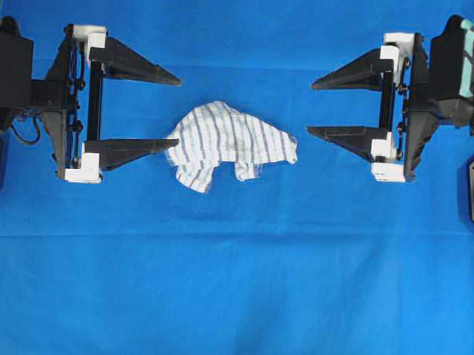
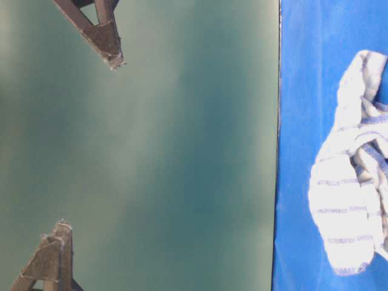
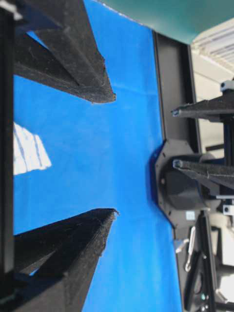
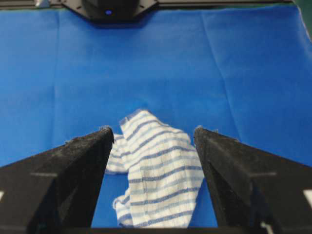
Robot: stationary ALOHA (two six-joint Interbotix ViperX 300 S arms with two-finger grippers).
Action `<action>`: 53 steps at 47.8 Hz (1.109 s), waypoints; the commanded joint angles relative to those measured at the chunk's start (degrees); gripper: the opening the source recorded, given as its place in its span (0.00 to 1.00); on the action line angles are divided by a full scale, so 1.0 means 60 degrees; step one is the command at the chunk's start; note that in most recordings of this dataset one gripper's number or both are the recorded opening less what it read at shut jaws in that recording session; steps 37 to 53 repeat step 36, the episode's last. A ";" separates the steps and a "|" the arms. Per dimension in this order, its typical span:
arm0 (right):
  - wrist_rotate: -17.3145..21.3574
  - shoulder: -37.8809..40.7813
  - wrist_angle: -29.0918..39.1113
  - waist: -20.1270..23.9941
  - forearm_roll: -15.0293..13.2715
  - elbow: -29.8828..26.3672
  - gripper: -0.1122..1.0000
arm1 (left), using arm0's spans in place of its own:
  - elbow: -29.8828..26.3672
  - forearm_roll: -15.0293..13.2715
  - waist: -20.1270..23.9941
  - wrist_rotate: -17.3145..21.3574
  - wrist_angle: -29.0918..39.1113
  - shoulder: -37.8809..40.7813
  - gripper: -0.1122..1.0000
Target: Hand over the towel.
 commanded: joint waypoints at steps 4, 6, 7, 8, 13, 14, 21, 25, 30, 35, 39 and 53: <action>-0.0015 -0.0044 -0.0103 0.0015 -0.0015 -0.0103 0.74 | -0.0103 -0.0015 -0.0029 -0.0015 -0.0103 -0.0059 0.93; -0.0015 -0.0073 -0.0103 0.0015 -0.0015 -0.0103 0.74 | -0.0103 -0.0015 -0.0029 -0.0015 -0.0103 -0.0059 0.93; -0.0015 -0.0103 -0.0103 0.0015 -0.0015 -0.0103 0.74 | -0.0103 -0.0015 -0.0029 -0.0015 -0.0103 -0.0073 0.92; -0.0015 -0.0146 -0.0103 0.0015 -0.0015 -0.0088 0.74 | -0.0103 -0.0015 -0.0029 -0.0029 -0.0103 -0.0088 0.92; -0.0015 -0.0571 -0.0044 0.0015 -0.0015 0.0044 0.74 | 0.0000 -0.0029 -0.0029 -0.0205 -0.0088 -0.0308 0.92; -0.0015 -0.0688 -0.0015 0.0015 -0.0015 0.0088 0.74 | 0.0029 -0.0029 -0.0029 -0.0264 -0.0073 -0.0366 0.92; 0.0000 -0.1787 0.0674 0.0015 -0.0015 0.0396 0.74 | 0.0425 -0.0029 -0.0029 -0.0454 0.0073 -0.1128 0.92; -0.0015 -0.2651 0.1289 0.0015 -0.0015 0.0615 0.74 | 0.0688 -0.0029 -0.0029 -0.0454 0.0322 -0.1772 0.92; 0.0015 -0.3823 0.1875 0.0015 -0.0015 0.1011 0.74 | 0.1025 -0.0029 -0.0029 -0.0454 0.0952 -0.2754 0.92; 0.0015 -0.4805 0.2183 0.0015 0.0000 0.1436 0.74 | 0.1333 -0.0029 -0.0029 -0.0454 0.1729 -0.3662 0.92; 0.0015 -0.4980 0.2227 0.0015 -0.0015 0.1509 0.74 | 0.1406 -0.0029 -0.0029 -0.0454 0.1860 -0.3809 0.92; 0.0015 -0.4980 0.2227 0.0015 -0.0015 0.1509 0.74 | 0.1406 -0.0029 -0.0029 -0.0454 0.1860 -0.3809 0.92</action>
